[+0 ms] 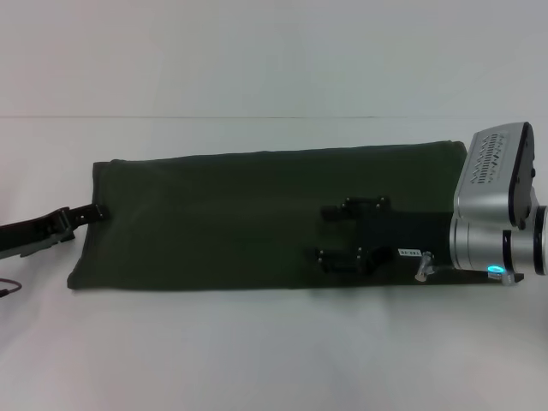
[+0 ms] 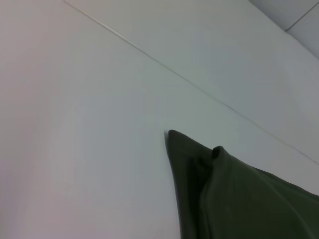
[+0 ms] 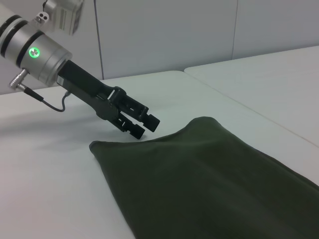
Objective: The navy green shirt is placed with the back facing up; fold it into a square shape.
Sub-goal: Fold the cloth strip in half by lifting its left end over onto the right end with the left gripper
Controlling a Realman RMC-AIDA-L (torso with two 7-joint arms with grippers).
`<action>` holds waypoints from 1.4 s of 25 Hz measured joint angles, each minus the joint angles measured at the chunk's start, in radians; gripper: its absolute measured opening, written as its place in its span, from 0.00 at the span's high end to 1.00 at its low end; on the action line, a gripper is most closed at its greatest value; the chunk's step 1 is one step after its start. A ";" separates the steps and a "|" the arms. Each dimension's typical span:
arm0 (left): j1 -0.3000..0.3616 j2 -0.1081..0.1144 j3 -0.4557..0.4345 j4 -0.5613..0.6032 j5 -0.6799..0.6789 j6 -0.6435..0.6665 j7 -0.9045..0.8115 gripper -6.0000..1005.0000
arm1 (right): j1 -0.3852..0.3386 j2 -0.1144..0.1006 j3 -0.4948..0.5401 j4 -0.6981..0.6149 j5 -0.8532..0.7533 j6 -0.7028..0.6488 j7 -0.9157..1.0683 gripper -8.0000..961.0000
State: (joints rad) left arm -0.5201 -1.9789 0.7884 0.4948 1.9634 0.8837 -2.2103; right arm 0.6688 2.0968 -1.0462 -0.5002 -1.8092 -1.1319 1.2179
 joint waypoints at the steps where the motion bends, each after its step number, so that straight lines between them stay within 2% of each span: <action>1: 0.000 0.000 0.000 0.000 -0.001 -0.001 0.000 0.13 | 0.000 0.000 0.000 0.001 0.000 0.000 0.000 0.21; 23: -0.017 -0.029 0.000 -0.006 -0.004 -0.014 -0.001 0.13 | 0.000 0.000 0.000 0.007 0.001 0.000 0.006 0.21; 35: -0.052 -0.063 0.007 -0.008 0.000 -0.009 -0.003 0.13 | -0.002 0.000 0.000 0.008 0.001 0.000 0.008 0.21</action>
State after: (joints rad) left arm -0.5717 -2.0422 0.7953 0.4872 1.9634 0.8746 -2.2137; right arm 0.6672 2.0968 -1.0462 -0.4924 -1.8085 -1.1320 1.2256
